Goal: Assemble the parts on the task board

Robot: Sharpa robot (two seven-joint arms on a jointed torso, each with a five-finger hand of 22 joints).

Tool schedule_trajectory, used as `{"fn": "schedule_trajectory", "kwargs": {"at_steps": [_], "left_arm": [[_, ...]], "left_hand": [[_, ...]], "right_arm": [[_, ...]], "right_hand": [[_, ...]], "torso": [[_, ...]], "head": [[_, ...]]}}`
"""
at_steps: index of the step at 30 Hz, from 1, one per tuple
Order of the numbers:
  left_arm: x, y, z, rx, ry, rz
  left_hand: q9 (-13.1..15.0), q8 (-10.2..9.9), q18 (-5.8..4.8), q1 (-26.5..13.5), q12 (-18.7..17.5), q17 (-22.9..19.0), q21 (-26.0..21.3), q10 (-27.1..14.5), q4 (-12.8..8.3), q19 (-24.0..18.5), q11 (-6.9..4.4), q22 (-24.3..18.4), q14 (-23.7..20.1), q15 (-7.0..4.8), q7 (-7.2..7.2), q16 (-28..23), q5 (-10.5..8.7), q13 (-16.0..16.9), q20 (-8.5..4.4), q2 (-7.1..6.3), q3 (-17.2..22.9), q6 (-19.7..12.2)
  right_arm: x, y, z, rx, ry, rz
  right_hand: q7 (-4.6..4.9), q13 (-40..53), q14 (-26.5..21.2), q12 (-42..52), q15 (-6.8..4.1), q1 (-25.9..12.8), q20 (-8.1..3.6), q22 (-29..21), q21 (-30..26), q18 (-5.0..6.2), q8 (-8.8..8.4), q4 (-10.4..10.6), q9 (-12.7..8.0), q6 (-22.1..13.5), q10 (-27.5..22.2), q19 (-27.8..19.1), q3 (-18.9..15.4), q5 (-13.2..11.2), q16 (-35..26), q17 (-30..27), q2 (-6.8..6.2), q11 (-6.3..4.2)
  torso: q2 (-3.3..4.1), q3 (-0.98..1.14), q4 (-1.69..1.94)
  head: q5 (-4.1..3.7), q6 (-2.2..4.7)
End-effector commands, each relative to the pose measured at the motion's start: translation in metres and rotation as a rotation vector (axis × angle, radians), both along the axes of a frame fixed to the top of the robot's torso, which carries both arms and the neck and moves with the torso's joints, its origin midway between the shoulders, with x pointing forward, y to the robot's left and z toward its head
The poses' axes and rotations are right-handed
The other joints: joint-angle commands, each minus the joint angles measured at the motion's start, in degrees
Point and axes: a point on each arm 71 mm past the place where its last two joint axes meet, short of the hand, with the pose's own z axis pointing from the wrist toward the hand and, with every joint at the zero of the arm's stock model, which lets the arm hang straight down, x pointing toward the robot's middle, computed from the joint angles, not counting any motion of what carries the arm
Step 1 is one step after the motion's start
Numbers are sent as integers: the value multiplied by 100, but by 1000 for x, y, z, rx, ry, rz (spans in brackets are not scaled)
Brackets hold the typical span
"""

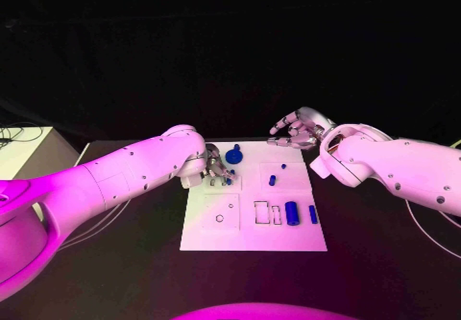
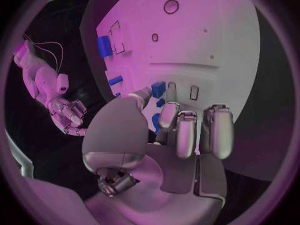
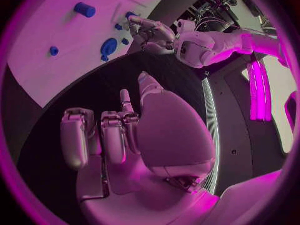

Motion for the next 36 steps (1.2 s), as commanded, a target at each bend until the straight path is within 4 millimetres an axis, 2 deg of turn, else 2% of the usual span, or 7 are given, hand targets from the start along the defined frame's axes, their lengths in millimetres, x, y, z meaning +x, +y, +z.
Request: {"fn": "schedule_trajectory", "kwargs": {"at_steps": [1, 7, 11, 20, 24, 27, 36], "left_arm": [[-2, -5, 1, -19, 25, -22], [-4, -6, 0, -27, 38, -33], [-4, -6, 0, -39, 45, -34], [-6, -5, 3, -78, 35, -13], [-7, -5, 4, -90, 28, -3], [-7, -4, 5, -95, 22, 5], [-6, 6, 8, -109, -22, 51]], "left_hand": [[20, -37, -42, 123, -26, 1509, 25, -58, -10, -4, -2, 44, 596, 43, -8, 19, -1, -12, 37, -24, 147, -39], [149, 63, -42, 370, -36, 1509, 29, -61, -39, -10, -42, 53, 596, 13, -55, 19, 0, -12, 17, -110, 570, 32], [387, 256, -38, 514, -81, 1509, 22, -89, -87, -24, -108, 40, 596, -45, -135, 19, -1, -59, -29, -171, 959, 93], [1501, 1078, -45, 437, -164, 1509, 25, -36, -407, -2, -322, 78, 596, -230, -364, 19, -5, -141, -199, -282, 2143, -10], [1684, 1192, -51, 365, -243, 1509, 34, -77, -483, 16, -335, 107, 596, -248, -384, 19, 3, -267, -216, -279, 2358, -55], [1916, 1375, -57, 271, -184, 1509, 44, 1, -602, 34, -362, 137, 596, -271, -412, 19, 4, -185, -236, -292, 2603, -41], [2145, 1517, -59, 149, -118, 1509, 45, 93, -824, 46, -394, 153, 596, -299, -441, 19, 32, -112, -258, -360, 2944, -21]], "right_arm": [[0, 2, 0, -14, 1, 18], [0, 3, -1, -19, 5, 21], [2, 1, -2, -26, 3, 17], [5, -1, -3, -34, 7, 8], [5, -1, -4, -36, 9, 7], [5, -2, -4, -37, 10, 6], [5, -2, -6, -37, 13, 8]], "right_hand": [[0, 1400, 608, -15, -8, -19, -31, 1012, -18, 39, 0, 31, 9, -33, 494, 364, 17, 28, 25, 1510, -58, 5], [0, 1401, 608, -14, -8, -22, -30, 1011, -19, 39, 3, 33, 12, -32, 494, 364, 19, 29, 25, 1510, -54, 5], [0, 1401, 608, -14, -7, -25, -30, 1010, -21, 40, 6, 35, 14, -30, 494, 363, 21, 30, 25, 1510, -50, 5], [0, 1401, 608, -14, -7, -25, -30, 1010, -21, 40, 6, 35, 14, -30, 494, 363, 21, 30, 25, 1510, -50, 5], [0, 1401, 608, -14, -7, -25, -30, 1010, -21, 40, 6, 35, 14, -30, 494, 363, 21, 30, 25, 1510, -50, 5], [0, 1401, 608, -14, -7, -25, -30, 1010, -21, 40, 6, 35, 14, -30, 494, 363, 21, 30, 25, 1510, -50, 5], [-1, 1394, 608, -26, -7, -36, -29, 1001, -34, 43, 16, 40, 23, -26, 487, 359, 26, 32, 25, 1510, -41, 5]], "torso": [[0, 2, -1], [2, 4, -2], [1, 6, -5], [4, 5, -1], [-2, 4, 1], [-7, 2, 6], [-3, 1, 5]], "head": [[5, -13], [1, -33], [2, -38], [59, -54], [39, 9], [26, 15], [37, 20]]}}
